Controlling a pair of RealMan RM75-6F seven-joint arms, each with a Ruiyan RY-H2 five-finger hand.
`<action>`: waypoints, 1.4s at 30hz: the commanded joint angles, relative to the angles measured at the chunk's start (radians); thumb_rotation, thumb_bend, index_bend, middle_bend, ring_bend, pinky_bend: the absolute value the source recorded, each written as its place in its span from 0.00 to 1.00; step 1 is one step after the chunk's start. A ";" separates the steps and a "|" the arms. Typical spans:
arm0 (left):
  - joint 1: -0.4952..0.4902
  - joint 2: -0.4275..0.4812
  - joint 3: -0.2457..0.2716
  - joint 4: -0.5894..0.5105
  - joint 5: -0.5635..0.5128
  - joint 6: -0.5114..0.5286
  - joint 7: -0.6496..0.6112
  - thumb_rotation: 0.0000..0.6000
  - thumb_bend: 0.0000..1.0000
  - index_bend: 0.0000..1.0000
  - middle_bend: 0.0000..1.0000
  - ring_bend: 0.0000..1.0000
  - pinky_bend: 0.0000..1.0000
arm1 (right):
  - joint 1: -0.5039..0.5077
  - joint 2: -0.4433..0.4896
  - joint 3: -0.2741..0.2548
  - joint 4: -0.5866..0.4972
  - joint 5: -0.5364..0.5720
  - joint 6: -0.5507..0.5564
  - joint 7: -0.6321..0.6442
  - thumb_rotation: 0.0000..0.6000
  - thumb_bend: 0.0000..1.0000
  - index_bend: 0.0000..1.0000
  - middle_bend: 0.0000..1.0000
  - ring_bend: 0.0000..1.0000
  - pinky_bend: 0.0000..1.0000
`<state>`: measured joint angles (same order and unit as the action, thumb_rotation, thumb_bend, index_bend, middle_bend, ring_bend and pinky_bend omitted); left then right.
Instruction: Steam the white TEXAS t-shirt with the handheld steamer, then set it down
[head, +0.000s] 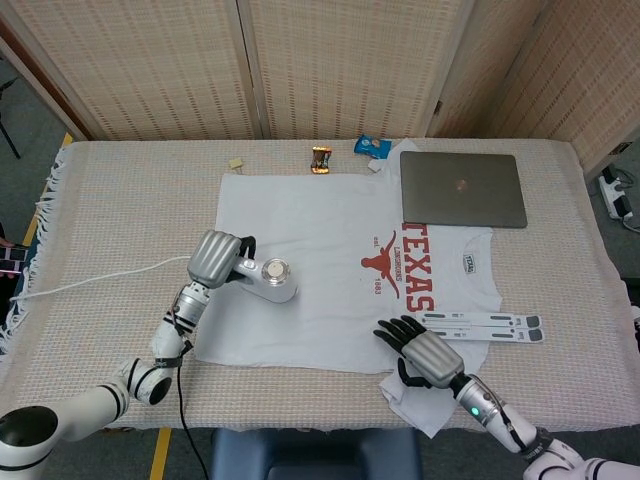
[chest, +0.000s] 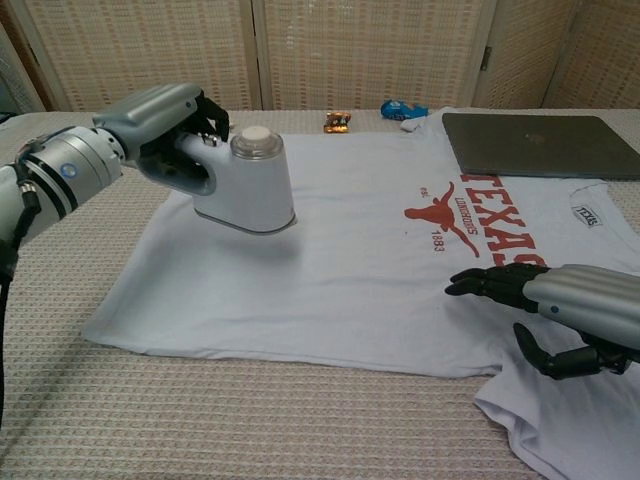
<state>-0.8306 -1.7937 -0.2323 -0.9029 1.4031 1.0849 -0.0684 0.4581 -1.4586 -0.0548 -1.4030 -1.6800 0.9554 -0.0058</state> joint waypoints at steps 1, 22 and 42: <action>-0.016 -0.044 0.007 0.039 0.001 -0.002 0.019 1.00 0.42 0.92 1.00 0.92 0.78 | 0.011 -0.014 -0.006 0.017 0.007 -0.010 0.000 0.41 0.85 0.00 0.00 0.00 0.00; -0.060 -0.265 0.038 0.360 0.024 0.010 0.014 1.00 0.42 0.93 1.00 0.92 0.77 | 0.039 -0.027 -0.035 0.022 0.043 -0.021 -0.013 0.41 0.84 0.00 0.00 0.00 0.00; 0.075 -0.187 0.017 0.583 -0.042 0.032 -0.195 1.00 0.41 0.92 1.00 0.92 0.76 | 0.061 -0.026 -0.047 0.017 0.048 -0.015 -0.003 0.41 0.84 0.00 0.00 0.00 0.00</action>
<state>-0.7635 -1.9904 -0.2093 -0.3179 1.3665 1.1042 -0.2515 0.5185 -1.4843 -0.1018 -1.3857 -1.6318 0.9405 -0.0092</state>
